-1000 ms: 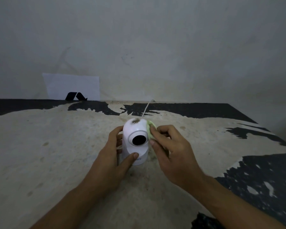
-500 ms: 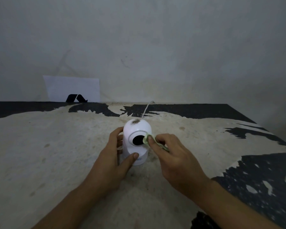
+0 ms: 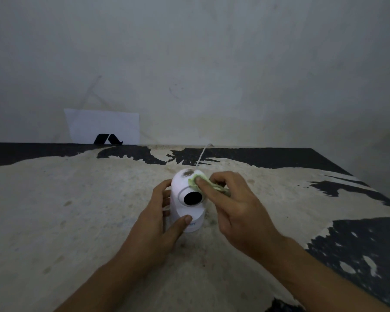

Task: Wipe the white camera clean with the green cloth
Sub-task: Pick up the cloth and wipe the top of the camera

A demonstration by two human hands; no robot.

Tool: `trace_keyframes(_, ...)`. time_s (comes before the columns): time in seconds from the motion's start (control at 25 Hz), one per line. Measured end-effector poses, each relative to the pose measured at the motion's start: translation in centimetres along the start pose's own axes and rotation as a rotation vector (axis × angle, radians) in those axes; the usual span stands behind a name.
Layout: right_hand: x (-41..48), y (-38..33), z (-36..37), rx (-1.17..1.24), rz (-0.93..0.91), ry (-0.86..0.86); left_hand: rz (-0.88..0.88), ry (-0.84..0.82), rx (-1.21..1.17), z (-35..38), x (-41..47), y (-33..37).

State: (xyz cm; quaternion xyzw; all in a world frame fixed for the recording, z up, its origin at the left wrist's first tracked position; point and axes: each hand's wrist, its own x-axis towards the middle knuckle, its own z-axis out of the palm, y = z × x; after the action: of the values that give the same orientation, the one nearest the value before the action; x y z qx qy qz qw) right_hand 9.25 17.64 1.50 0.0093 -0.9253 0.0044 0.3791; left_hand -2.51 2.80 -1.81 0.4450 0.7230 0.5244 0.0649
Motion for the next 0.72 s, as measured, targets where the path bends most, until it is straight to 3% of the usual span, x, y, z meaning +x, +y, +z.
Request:
trace_keyframes(0.08, 0.8, 0.6, 0.0, 0.018, 0.006, 0.019, -0.001, 0.001, -0.009, 0.0, 0.1, -0.1)
trace_keyframes(0.24, 1.6, 2.1, 0.3, 0.193, 0.197, 0.054, -0.010, -0.007, 0.002, -0.2, 0.0, -0.1)
trace_keyframes(0.44, 1.8, 1.9, -0.3, 0.119, -0.124, -0.006, -0.021, 0.001, -0.020, 0.0, 0.1, 0.1)
trace_keyframes(0.6, 2.4, 2.6, 0.8, 0.177, 0.015, 0.048, -0.022, -0.007, -0.019, -0.1, 0.1, 0.2)
trace_keyframes(0.72, 2.8, 3.5, 0.8, 0.194, 0.099, -0.099, -0.029, -0.009, -0.030, -0.1, 0.0, 0.2)
